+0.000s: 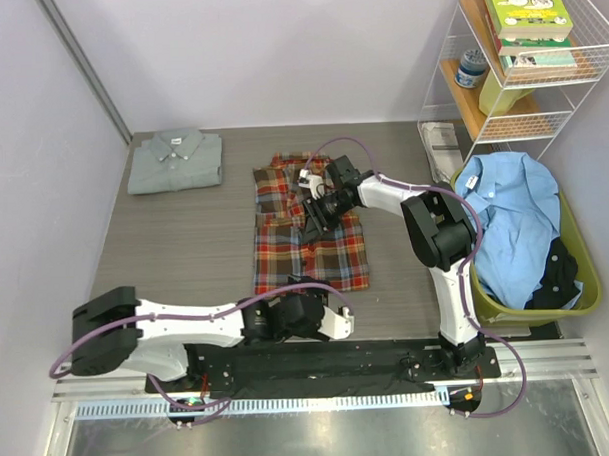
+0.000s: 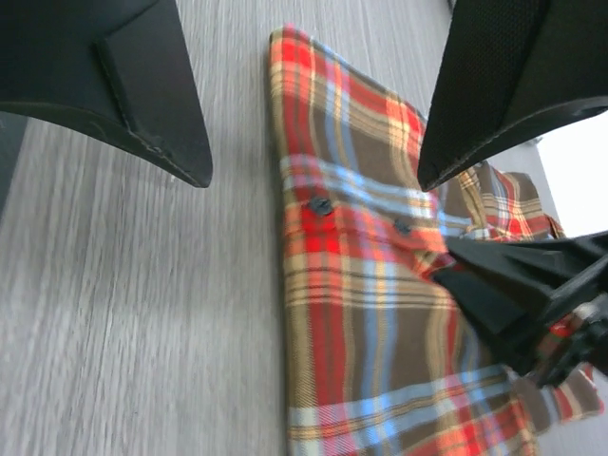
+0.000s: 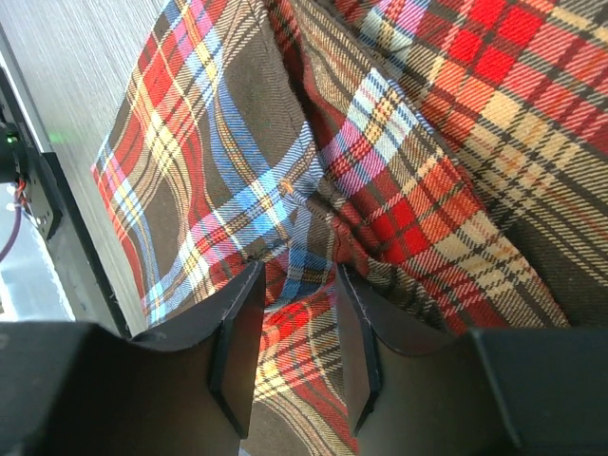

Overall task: Fold and stack the long sleeve shirts
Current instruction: Fold the shirt

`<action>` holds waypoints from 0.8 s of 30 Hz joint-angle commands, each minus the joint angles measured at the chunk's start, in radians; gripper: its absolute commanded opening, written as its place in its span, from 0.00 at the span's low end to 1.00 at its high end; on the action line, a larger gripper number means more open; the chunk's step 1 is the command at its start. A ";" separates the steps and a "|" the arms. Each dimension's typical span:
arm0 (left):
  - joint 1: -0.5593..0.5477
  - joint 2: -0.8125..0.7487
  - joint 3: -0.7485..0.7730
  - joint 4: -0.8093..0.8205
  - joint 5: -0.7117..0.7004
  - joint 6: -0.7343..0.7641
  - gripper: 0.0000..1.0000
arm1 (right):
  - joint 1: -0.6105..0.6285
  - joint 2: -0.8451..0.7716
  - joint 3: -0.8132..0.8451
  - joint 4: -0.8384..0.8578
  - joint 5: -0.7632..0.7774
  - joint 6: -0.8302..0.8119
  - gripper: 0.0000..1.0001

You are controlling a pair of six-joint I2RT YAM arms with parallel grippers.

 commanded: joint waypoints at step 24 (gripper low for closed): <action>0.027 0.124 0.200 -0.303 0.175 -0.157 0.00 | 0.051 -0.107 -0.187 0.044 0.024 -0.047 0.40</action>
